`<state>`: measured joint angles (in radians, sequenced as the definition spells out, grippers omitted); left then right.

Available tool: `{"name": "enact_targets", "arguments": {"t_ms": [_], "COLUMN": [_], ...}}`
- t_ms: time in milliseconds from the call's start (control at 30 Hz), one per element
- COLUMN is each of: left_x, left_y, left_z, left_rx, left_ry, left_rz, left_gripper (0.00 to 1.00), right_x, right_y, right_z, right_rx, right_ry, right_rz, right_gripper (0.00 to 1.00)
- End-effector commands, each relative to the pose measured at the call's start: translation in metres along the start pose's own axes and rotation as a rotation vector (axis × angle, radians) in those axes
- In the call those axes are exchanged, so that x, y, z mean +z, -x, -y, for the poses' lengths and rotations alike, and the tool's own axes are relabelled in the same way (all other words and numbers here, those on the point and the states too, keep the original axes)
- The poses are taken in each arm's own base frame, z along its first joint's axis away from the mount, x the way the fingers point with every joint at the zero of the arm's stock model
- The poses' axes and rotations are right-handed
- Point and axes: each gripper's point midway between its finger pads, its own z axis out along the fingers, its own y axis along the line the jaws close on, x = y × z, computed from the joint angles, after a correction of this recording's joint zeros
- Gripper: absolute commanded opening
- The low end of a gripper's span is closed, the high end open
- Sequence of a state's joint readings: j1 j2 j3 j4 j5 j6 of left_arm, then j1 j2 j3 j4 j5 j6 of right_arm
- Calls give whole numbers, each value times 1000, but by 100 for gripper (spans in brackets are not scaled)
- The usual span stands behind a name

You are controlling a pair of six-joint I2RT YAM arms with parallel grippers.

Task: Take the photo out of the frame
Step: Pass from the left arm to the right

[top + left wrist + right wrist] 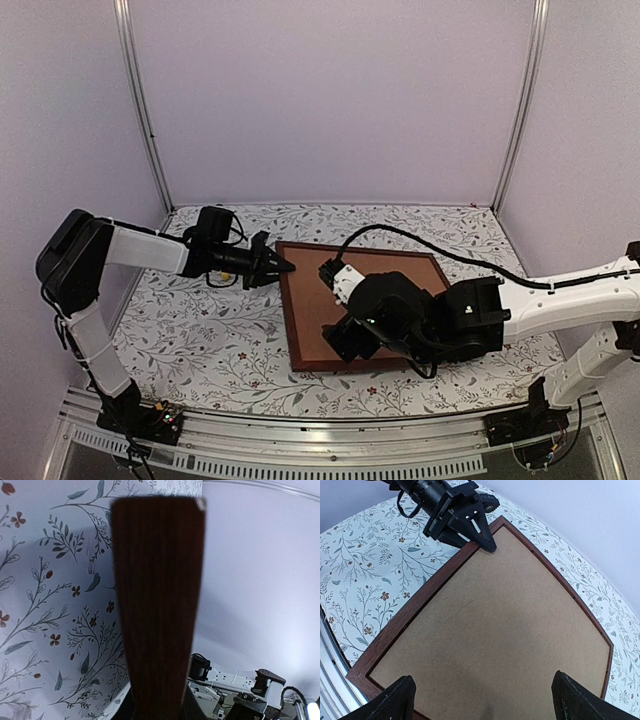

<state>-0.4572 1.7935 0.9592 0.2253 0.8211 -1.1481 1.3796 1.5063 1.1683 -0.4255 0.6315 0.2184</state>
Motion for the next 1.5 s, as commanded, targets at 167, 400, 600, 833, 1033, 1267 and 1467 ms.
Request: {"name": "enact_targets", "arguments": {"t_ms": [167,400,600,833,1033,1267,1467], "left_x": [-32,-41,-44,-47,-51,-55,-58], "left_y": [19,29,33,34,32,31,32], "left_z": [33,43,52,54,59,62,64], "left_rx": [-16,-21,-11,-18,-8,4,10], "left_ry": [-65,-81,-94,-102,-111,-117,-123], "left_rz": [-33,-42,-43,-54,-61,-58,-53], "left_gripper": [0,0,0,0,0,0,0], "right_x": [-28,-27,-10,8,32,48,53], "right_y": [7,-7,-27,-39,-48,-45,-41], "right_z": [-17,-38,-37,-36,-29,-8,1], "right_rx": [-163,-277,-366,-411,-444,-463,-466], "right_ry": [-55,-68,-128,-159,-224,-343,-396], "right_rz": [122,109,72,48,24,28,47], "right_gripper": [98,99,99,99,99,89,75]}}
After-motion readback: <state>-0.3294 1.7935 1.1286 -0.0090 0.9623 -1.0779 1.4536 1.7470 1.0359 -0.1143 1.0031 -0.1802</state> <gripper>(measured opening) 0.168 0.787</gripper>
